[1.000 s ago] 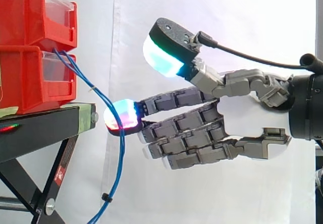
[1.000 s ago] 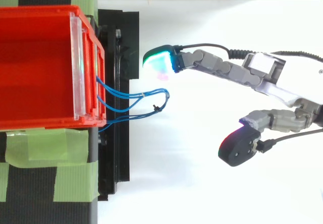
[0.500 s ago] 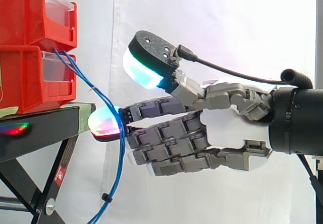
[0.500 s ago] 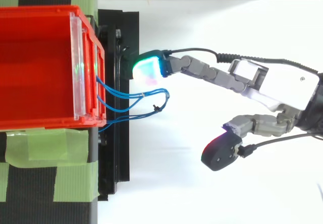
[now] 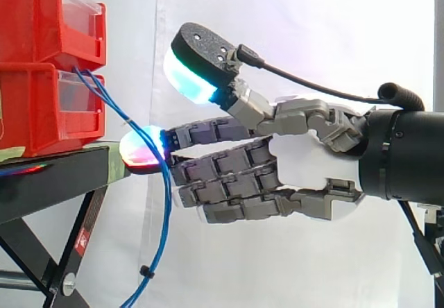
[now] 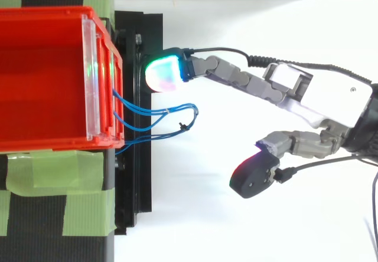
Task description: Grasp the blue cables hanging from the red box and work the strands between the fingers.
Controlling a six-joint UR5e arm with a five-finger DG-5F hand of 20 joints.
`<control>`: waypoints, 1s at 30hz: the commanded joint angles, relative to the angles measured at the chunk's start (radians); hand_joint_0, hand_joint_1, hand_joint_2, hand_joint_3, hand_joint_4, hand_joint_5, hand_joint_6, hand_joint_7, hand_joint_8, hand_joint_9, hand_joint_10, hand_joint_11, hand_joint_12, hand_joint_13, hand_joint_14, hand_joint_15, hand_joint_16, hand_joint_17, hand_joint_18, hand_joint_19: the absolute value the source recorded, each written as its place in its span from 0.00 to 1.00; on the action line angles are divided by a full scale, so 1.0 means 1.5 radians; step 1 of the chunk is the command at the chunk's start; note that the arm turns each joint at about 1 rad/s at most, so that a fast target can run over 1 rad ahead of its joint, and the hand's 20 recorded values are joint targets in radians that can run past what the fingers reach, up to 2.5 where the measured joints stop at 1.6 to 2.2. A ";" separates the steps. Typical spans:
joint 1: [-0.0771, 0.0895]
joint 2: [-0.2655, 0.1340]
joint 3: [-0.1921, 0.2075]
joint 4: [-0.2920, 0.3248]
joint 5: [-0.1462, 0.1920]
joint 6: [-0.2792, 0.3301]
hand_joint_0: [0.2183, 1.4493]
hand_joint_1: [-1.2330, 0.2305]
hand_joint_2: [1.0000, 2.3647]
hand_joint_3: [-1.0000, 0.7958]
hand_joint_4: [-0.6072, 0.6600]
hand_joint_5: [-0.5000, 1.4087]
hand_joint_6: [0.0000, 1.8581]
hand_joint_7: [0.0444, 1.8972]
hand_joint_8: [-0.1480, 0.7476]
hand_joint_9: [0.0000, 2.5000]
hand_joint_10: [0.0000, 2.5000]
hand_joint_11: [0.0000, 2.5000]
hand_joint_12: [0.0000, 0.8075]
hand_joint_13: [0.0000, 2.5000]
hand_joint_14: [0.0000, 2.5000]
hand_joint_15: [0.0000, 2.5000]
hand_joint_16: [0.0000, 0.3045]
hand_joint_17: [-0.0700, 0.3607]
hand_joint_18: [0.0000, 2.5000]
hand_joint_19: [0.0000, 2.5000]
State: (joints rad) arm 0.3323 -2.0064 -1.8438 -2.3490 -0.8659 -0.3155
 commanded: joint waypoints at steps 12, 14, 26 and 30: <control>0.000 -0.031 0.002 0.014 -0.002 0.019 0.32 0.50 0.00 0.00 0.60 0.07 0.00 0.35 0.47 0.04 0.00 0.00 0.43 0.01 0.00 0.05 0.22 0.51 0.00 0.04; -0.001 -0.030 0.002 0.016 -0.003 0.031 0.32 0.50 0.00 0.00 0.60 0.07 0.00 0.35 0.47 0.05 0.00 0.00 0.43 0.02 0.00 0.05 0.22 0.51 0.00 0.04; -0.001 -0.030 0.002 0.005 -0.025 0.069 0.33 0.50 0.00 0.00 0.60 0.07 0.00 0.35 0.47 0.06 0.00 0.00 0.43 0.04 0.00 0.06 0.22 0.51 0.00 0.05; -0.001 -0.030 0.002 0.006 -0.026 0.071 0.33 0.50 0.00 0.00 0.60 0.08 0.00 0.35 0.48 0.06 0.00 0.00 0.44 0.04 0.00 0.06 0.22 0.51 0.00 0.06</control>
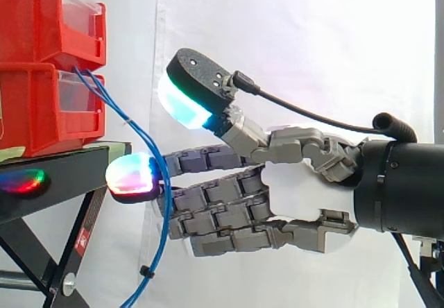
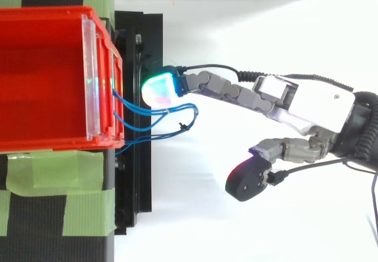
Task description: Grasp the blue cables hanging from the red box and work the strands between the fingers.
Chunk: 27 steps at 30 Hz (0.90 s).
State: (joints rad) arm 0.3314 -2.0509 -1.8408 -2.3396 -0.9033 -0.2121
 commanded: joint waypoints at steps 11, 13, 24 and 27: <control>0.001 0.000 0.002 0.001 -0.007 0.033 0.33 0.50 0.00 0.00 0.60 0.08 0.00 0.35 0.48 0.07 0.00 0.00 0.44 0.05 0.00 0.06 0.22 0.51 0.00 0.06; 0.000 0.000 0.002 0.003 -0.014 0.034 0.33 0.50 0.00 0.00 0.60 0.08 0.00 0.35 0.48 0.07 0.00 0.00 0.44 0.05 0.00 0.06 0.22 0.51 0.00 0.06; -0.006 0.000 0.003 0.012 -0.060 0.037 0.33 0.50 0.00 0.00 0.60 0.08 0.00 0.35 0.48 0.07 0.00 0.00 0.44 0.05 0.00 0.06 0.22 0.51 0.00 0.06; -0.006 0.000 0.002 0.051 -0.067 0.047 0.33 0.50 0.00 0.00 0.60 0.08 0.00 0.35 0.48 0.07 0.00 0.00 0.44 0.05 0.00 0.06 0.22 0.51 0.00 0.06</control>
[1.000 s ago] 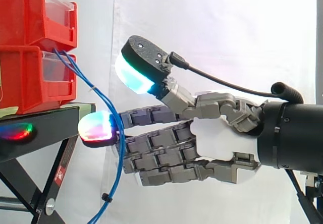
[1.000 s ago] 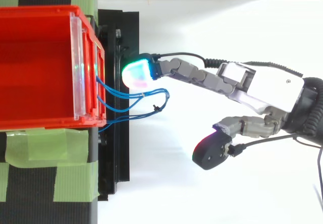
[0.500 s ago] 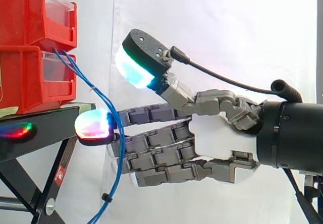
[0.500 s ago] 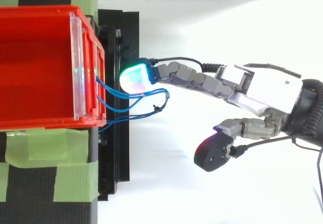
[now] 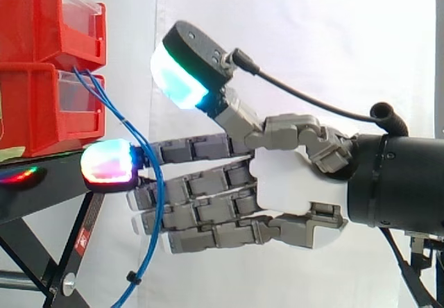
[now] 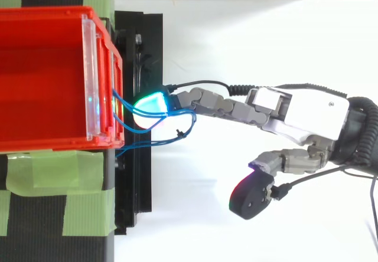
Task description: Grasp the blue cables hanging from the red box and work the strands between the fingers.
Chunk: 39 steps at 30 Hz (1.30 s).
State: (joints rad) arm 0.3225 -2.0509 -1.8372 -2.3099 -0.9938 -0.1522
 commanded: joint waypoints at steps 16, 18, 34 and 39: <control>0.000 0.000 0.000 0.033 -0.034 0.064 0.33 0.48 0.00 0.00 0.61 0.09 0.00 0.34 0.49 0.09 0.00 0.00 0.44 0.06 0.00 0.05 0.22 0.52 0.03 0.05; -0.001 0.000 0.000 0.027 -0.036 0.064 0.33 0.48 0.00 0.00 0.61 0.09 0.00 0.34 0.49 0.09 0.00 0.00 0.44 0.06 0.00 0.05 0.22 0.52 0.03 0.05; -0.013 0.000 -0.001 -0.035 -0.049 0.082 0.33 0.48 0.00 0.00 0.61 0.09 0.00 0.34 0.49 0.09 0.00 0.00 0.44 0.06 0.00 0.05 0.22 0.52 0.03 0.05; -0.014 0.000 -0.001 -0.034 -0.049 0.082 0.33 0.48 0.00 0.00 0.61 0.09 0.00 0.34 0.49 0.09 0.00 0.00 0.44 0.06 0.00 0.05 0.22 0.52 0.02 0.05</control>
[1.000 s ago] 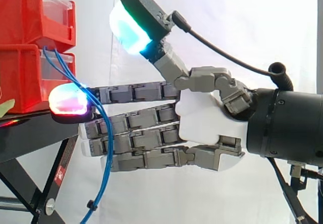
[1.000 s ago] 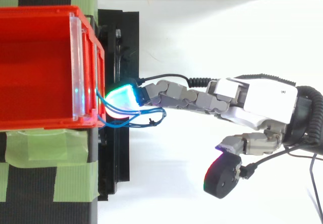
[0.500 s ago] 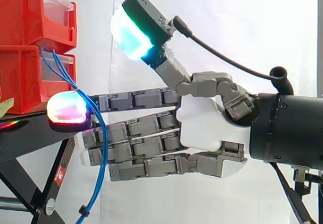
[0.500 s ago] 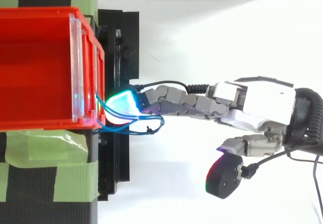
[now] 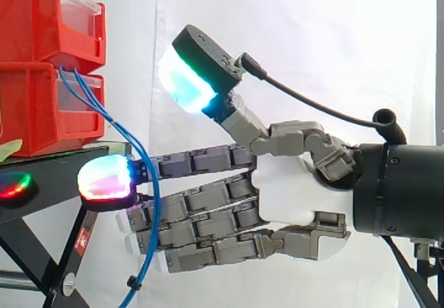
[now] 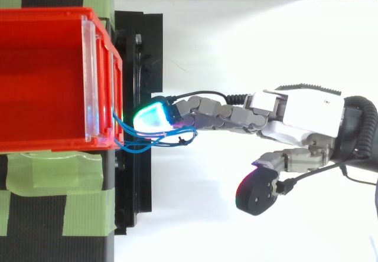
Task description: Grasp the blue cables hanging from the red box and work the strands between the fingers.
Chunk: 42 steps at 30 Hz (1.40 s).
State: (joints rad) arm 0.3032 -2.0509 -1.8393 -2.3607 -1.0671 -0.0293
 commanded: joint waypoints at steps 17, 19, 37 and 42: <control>-0.002 0.000 0.001 0.022 -0.016 0.000 0.33 0.48 0.00 0.00 0.61 0.09 0.00 0.34 0.49 0.09 0.00 0.00 0.44 0.06 0.00 0.05 0.22 0.52 0.03 0.05; -0.003 0.000 0.000 0.022 -0.019 0.001 0.33 0.48 0.00 0.00 0.61 0.09 0.00 0.34 0.49 0.09 0.00 0.00 0.44 0.07 0.00 0.05 0.22 0.51 0.03 0.05; -0.004 0.000 0.000 0.026 -0.034 0.013 0.34 0.47 0.00 0.00 0.61 0.10 0.00 0.33 0.50 0.10 0.00 0.00 0.45 0.09 0.00 0.05 0.22 0.52 0.05 0.05; -0.005 0.000 0.000 0.026 -0.034 0.013 0.34 0.47 0.00 0.00 0.61 0.10 0.00 0.33 0.50 0.11 0.00 0.00 0.45 0.09 0.00 0.05 0.22 0.52 0.06 0.05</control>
State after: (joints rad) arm 0.2965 -2.0509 -1.8392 -2.3225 -1.1180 -0.0092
